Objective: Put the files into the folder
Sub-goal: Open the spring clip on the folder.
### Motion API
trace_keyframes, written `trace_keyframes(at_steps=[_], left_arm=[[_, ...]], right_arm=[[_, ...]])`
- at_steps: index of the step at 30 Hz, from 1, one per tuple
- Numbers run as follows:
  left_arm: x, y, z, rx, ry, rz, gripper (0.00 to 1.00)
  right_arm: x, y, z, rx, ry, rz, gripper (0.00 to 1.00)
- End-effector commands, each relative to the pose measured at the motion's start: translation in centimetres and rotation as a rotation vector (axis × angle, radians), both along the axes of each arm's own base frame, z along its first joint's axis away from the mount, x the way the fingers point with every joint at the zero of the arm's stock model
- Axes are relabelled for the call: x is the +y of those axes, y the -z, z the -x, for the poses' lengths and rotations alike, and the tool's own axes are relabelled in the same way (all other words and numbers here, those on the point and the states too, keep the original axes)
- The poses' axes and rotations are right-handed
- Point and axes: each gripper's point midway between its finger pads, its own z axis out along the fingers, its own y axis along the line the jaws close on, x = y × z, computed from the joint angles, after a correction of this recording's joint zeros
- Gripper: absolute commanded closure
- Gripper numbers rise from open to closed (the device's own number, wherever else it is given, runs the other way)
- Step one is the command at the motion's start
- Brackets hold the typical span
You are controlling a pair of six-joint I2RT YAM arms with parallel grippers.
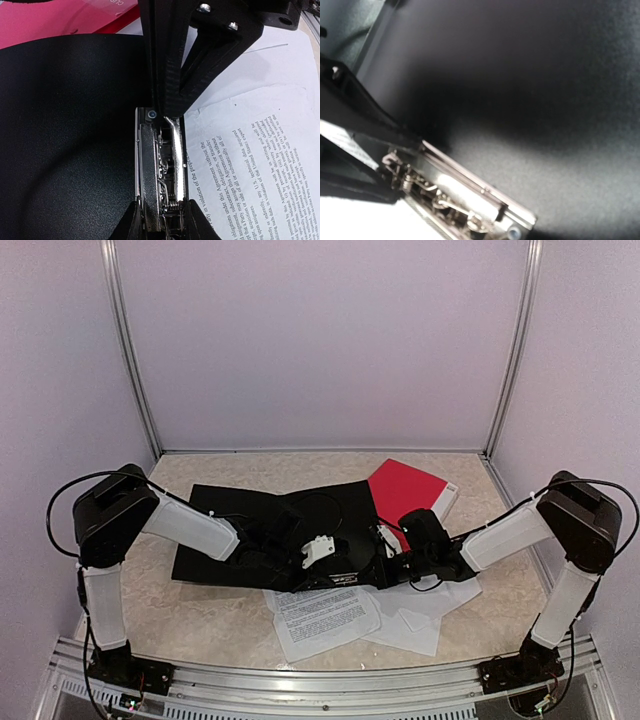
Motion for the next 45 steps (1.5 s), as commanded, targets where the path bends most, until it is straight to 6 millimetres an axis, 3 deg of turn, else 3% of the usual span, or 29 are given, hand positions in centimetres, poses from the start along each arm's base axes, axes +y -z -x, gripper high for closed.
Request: trace_keyframes(at_steps=[1, 8, 22, 37, 45], left_arm=[[2.1, 4.0, 1.8, 0.056, 0.015, -0.126, 0.75], [2.1, 4.2, 2.1, 0.049, 0.031, -0.122, 0.75], [1.9, 4.4, 2.9, 0.060, 0.069, -0.113, 0.74], [1.5, 5.1, 3.5, 0.051, 0.092, -0.136, 0.75], [1.3, 4.1, 2.3, 0.034, 0.030, -0.099, 0.73]], right_arm=[[-1.7, 1.7, -1.1, -0.017, 0.060, 0.100, 1.00], [-2.6, 4.0, -1.0, 0.008, 0.070, 0.154, 1.00], [-3.3, 6.3, -1.2, 0.017, 0.074, 0.216, 1.00], [-1.3, 4.3, -2.6, -0.019, 0.044, 0.161, 1.00], [-0.2, 0.4, -1.5, -0.075, 0.008, 0.080, 1.00]])
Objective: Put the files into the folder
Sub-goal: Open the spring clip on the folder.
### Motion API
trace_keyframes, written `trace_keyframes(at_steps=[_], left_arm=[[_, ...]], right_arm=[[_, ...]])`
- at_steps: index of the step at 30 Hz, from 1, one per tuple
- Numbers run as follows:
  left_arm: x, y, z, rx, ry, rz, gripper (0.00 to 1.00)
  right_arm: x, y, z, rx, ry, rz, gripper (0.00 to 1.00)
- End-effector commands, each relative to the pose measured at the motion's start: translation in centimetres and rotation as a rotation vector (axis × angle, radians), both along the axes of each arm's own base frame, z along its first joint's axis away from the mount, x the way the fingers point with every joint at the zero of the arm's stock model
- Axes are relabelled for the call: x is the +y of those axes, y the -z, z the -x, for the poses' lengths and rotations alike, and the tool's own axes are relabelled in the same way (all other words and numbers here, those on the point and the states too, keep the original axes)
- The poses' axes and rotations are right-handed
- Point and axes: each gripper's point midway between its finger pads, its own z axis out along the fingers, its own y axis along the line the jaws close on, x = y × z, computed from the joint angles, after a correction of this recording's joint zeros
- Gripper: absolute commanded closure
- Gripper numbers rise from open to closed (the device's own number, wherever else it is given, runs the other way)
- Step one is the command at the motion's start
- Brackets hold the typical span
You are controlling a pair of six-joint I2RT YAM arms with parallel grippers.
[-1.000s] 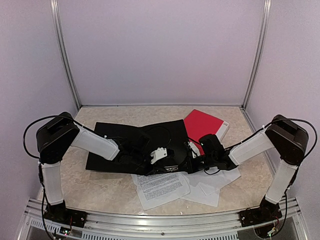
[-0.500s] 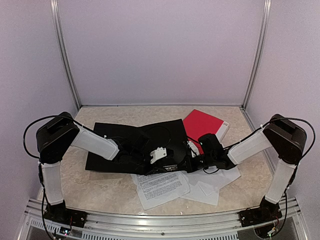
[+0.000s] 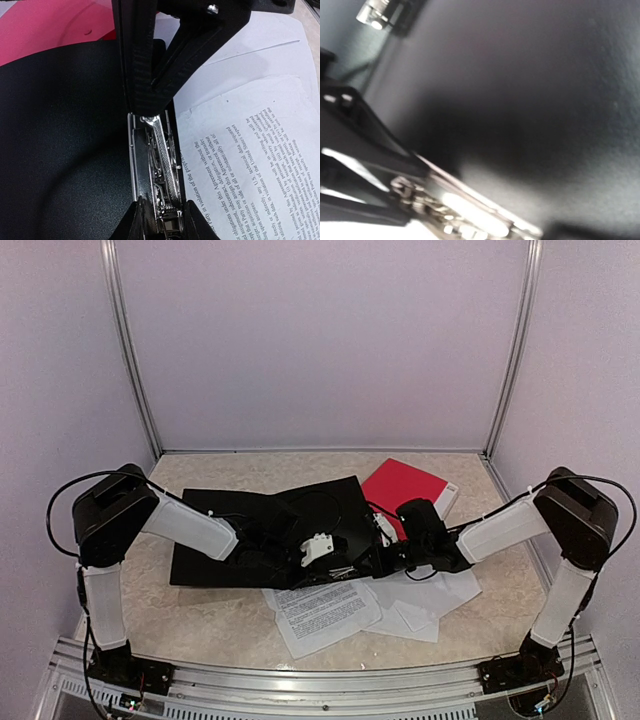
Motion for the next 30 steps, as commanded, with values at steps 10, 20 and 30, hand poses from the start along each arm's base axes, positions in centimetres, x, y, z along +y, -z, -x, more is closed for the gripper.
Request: trace_keyframes(at_steps=[10, 20, 30], left_arm=[[0.4, 1.7, 1.7, 0.081, -0.050, -0.007, 0.53], [0.6, -1.4, 0.2, 0.018, -0.135, 0.072, 0.24], [3.9, -2.7, 0.7, -0.010, -0.261, 0.065, 0.01]], right_arm=[[0.3, -1.2, 1.9, -0.048, -0.004, 0.070, 0.95], [1.7, -2.6, 2.8, -0.072, -0.044, 0.043, 0.88], [3.9, -4.3, 3.6, -0.109, -0.092, 0.008, 0.85]])
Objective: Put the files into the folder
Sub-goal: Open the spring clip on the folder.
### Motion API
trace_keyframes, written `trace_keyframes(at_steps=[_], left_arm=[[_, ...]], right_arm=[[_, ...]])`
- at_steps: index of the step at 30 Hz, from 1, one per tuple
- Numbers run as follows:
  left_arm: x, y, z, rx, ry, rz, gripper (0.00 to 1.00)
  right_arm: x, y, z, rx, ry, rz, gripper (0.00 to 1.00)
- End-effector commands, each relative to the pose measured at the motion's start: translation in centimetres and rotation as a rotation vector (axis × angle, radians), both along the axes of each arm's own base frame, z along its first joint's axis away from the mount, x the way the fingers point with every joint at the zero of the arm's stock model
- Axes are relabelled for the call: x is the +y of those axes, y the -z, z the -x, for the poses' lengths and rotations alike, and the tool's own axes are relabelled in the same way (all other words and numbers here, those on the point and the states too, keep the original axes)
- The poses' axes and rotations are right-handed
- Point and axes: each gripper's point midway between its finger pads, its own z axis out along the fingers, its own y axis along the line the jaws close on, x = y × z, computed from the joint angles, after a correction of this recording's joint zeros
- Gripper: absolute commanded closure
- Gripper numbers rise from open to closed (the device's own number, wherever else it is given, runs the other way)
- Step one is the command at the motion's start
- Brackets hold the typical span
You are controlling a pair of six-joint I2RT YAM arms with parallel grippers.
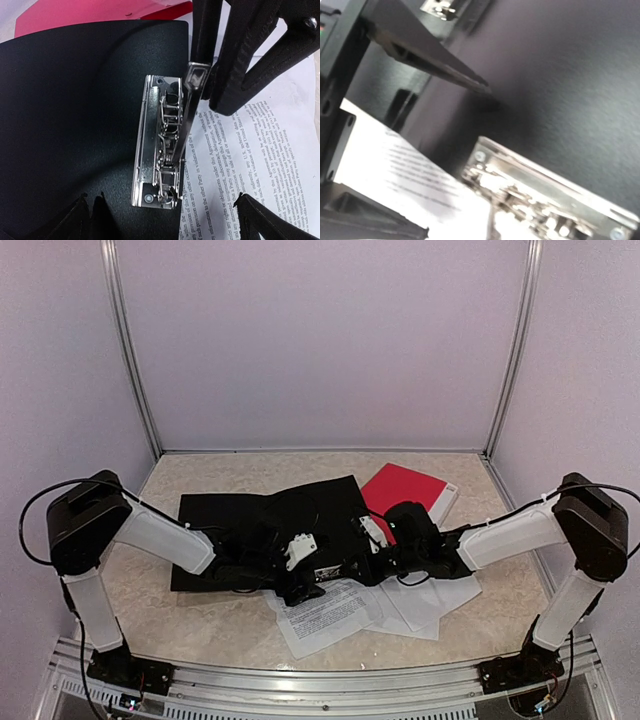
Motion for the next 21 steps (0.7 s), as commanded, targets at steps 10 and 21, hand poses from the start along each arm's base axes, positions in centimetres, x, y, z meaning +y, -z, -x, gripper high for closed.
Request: trace_keyframes(at_steps=[10, 21], left_arm=[[3.3, -1.1, 0.6, -0.027, -0.132, -0.036, 0.01], [5.4, -1.0, 0.7, -0.015, -0.218, -0.076, 0.01]], right_arm=[[3.6, -1.9, 0.0, -0.072, -0.057, 0.010, 0.77], [6.8, -0.9, 1.1, -0.067, -0.127, 0.031, 0.71]])
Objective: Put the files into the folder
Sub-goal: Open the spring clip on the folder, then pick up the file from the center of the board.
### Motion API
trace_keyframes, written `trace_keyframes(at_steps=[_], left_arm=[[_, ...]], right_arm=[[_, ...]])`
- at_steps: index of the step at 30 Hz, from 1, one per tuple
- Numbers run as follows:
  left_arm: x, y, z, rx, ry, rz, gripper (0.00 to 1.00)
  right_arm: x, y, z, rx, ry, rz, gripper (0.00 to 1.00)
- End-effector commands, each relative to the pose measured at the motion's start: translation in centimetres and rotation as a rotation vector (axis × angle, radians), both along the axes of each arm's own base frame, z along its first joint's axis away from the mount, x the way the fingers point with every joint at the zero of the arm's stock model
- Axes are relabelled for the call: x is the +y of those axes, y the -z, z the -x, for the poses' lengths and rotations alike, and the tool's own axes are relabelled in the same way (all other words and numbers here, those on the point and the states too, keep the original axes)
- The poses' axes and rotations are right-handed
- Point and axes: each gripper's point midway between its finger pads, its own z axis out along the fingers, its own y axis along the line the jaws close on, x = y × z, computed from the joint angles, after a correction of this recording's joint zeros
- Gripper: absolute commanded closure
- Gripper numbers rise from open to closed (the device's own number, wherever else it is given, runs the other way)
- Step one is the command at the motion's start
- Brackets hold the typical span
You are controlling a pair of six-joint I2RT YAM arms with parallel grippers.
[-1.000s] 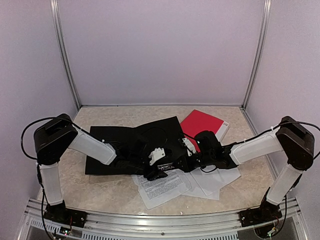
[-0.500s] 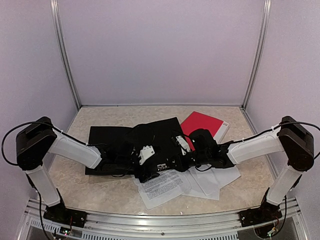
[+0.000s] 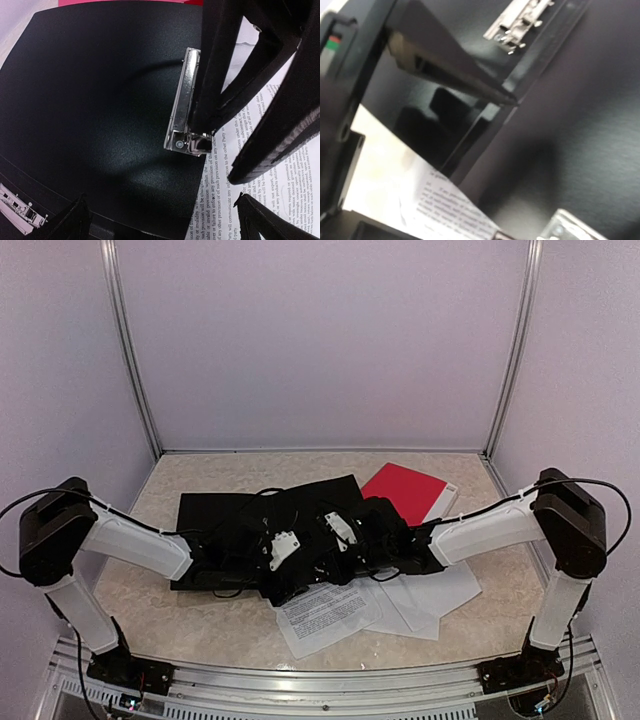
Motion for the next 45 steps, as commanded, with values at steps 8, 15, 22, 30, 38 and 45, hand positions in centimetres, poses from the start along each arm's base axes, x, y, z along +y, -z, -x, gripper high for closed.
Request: trace_keyframes(at_steps=[8, 15, 22, 30, 38, 45], left_arm=[[3.4, -0.4, 1.7, 0.010, -0.076, -0.015, 0.01], [3.9, -1.9, 1.6, -0.008, -0.118, 0.018, 0.01], [3.0, -4.1, -0.1, -0.013, -0.190, 0.054, 0.01], [0.8, -5.9, -1.4, 0.063, -0.246, 0.099, 0.01], [-3.2, -4.9, -0.8, 0.157, -0.133, 0.098, 0.01], [-3.7, -3.9, -0.3, 0.144, -0.102, 0.062, 0.01]], right_arm=[[2.5, 2.0, 2.1, 0.035, -0.081, 0.034, 0.63], [2.3, -0.5, 1.9, -0.023, -0.080, 0.022, 0.50], [-2.3, -2.8, -0.2, -0.132, 0.052, 0.117, 0.47], [-9.6, -1.7, -2.1, -0.112, 0.214, 0.171, 0.49], [-15.6, 0.4, -1.8, -0.016, 0.361, 0.210, 0.49], [-18.9, 2.6, 2.1, 0.071, 0.413, 0.340, 0.43]])
